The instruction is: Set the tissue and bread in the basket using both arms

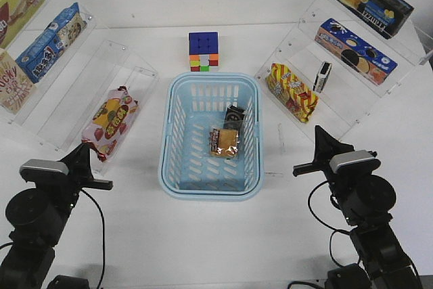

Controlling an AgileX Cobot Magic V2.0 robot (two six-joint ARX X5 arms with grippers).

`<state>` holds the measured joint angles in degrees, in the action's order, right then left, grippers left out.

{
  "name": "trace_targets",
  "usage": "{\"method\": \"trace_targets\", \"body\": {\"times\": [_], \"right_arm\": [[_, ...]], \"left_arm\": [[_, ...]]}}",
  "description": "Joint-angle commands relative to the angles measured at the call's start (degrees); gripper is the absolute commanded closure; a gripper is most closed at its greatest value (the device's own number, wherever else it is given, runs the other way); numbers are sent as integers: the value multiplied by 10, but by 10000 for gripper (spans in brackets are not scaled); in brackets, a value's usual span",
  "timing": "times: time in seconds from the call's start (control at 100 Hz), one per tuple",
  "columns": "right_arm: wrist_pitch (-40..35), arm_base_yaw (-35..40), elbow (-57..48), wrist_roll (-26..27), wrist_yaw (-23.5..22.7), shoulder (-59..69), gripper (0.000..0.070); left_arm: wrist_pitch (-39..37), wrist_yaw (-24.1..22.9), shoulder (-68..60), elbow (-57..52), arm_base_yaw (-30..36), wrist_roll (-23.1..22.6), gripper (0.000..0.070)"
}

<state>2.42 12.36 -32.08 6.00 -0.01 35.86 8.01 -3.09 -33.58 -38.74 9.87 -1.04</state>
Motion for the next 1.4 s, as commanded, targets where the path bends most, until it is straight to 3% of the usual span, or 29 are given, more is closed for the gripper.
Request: {"method": "trace_targets", "body": {"times": [0.0,0.47,0.6,0.74,0.91,1.14,1.39], "right_arm": [[12,2,-1,0,0,2,700],[15,2,-1,0,0,2,700],[15,2,-1,0,0,2,700],[15,2,-1,0,0,2,700],[15,2,-1,0,0,2,700],[15,2,-1,0,0,2,700],[16,2,-1,0,0,2,700]], "left_arm": [[-7,-1,4,-12,0,6,699],[-7,-1,50,-12,0,6,699],[-15,-2,71,-2,-5,-16,699],[-101,-3,130,92,-23,-5,699],[-185,-1,229,243,-40,42,699],[-183,56,314,356,-45,50,699],[-114,39,334,380,-56,46,699]]}}
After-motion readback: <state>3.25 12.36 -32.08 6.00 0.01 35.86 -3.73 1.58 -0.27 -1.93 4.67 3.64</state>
